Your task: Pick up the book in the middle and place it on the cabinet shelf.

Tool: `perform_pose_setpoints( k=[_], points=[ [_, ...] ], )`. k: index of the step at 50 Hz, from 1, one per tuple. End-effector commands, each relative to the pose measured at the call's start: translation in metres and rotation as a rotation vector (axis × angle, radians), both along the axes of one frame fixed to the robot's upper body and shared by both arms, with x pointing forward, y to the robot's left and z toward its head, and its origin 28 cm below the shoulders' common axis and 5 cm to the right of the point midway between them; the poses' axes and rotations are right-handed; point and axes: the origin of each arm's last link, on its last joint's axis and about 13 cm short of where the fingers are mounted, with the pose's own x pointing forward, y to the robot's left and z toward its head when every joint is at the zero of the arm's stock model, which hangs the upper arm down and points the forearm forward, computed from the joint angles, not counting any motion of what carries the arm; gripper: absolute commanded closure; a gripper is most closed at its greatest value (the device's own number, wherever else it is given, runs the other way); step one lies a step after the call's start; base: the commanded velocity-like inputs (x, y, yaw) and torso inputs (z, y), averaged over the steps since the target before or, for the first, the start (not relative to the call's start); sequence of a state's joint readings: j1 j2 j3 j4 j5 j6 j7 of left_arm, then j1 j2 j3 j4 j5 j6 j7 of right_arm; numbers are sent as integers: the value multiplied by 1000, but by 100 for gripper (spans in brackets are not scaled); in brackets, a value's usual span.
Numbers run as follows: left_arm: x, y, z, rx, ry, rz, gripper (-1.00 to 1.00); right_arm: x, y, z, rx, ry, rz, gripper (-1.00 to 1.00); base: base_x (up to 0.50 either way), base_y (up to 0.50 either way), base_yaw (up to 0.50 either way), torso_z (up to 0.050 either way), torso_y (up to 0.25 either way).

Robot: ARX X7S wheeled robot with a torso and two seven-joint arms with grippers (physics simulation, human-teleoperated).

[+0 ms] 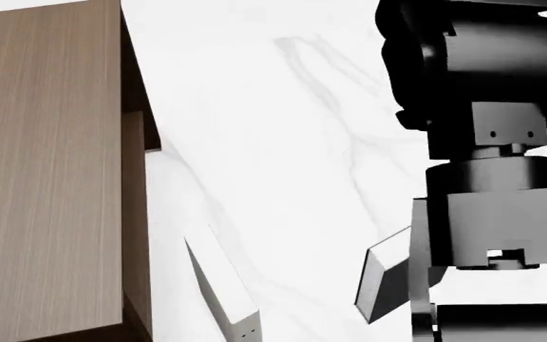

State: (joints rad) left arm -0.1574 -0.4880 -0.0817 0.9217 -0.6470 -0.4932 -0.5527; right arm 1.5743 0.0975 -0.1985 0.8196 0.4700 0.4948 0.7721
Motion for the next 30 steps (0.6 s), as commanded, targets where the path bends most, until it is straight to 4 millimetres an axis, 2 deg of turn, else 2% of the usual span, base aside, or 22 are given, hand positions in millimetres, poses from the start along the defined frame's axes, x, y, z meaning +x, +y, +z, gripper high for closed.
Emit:
perform_pose_setpoints(
  k=[1, 5, 9, 17, 25, 30],
  points=[
    [1, 1, 0, -8, 9, 2, -100, 13, -2, -11, 144, 331, -256, -100, 0, 0, 0, 0, 0],
    [2, 1, -1, -9, 10, 3, -100, 13, 0, -11, 160, 360, -289, -100, 0, 0, 0, 0, 0],
    [1, 1, 0, -16, 10, 3, -100, 12, 5, -10, 205, 386, -248, -100, 0, 0, 0, 0, 0],
    [1, 2, -1, -17, 12, 1, -100, 11, 0, -20, 313, 546, -415, -100, 0, 0, 0, 0, 0],
    [1, 1, -2, -18, 13, -3, -100, 12, 3, -32, 402, 649, -417, -100, 0, 0, 0, 0, 0],
    [1, 2, -1, -20, 12, -1, -100, 12, 4, -33, 418, 642, -410, -100, 0, 0, 0, 0, 0]
  ],
)
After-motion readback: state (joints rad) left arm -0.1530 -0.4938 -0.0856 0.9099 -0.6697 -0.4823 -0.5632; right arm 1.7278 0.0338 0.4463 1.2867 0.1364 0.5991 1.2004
